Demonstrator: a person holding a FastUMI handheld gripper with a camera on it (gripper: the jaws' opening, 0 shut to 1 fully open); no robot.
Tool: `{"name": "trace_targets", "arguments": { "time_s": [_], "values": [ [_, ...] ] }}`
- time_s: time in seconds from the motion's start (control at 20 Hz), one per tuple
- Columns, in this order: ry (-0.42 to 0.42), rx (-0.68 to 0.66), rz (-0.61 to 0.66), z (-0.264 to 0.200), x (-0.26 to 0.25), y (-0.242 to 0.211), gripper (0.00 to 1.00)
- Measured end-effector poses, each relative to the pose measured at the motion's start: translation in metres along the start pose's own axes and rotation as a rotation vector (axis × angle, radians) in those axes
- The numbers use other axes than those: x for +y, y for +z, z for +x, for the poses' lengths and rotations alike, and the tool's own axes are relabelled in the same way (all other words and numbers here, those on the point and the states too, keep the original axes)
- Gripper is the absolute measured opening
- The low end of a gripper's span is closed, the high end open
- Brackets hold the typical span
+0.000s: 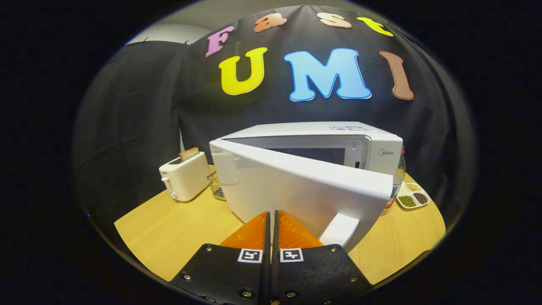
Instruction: Open the microwave, put the food inside, and close the microwave door.
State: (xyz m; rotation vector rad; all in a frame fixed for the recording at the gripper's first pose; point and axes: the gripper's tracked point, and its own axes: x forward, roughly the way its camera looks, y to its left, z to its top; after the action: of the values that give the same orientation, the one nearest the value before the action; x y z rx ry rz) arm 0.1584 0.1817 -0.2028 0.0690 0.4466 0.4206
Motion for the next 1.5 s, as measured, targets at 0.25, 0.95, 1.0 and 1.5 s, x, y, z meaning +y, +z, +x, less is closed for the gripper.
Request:
{"name": "trace_targets", "arguments": {
  "time_s": [0.25,0.95,1.0,1.5],
  "values": [
    [-0.042,-0.009,0.01,0.026,-0.026,0.011,0.01],
    [-0.16,-0.032,0.062,0.085,-0.074,0.04,0.01],
    [-0.159,-0.036,0.067,0.084,-0.072,0.04,0.01],
    [-0.196,-0.136,-0.014,0.052,-0.062,0.072,0.03]
  ]
}}
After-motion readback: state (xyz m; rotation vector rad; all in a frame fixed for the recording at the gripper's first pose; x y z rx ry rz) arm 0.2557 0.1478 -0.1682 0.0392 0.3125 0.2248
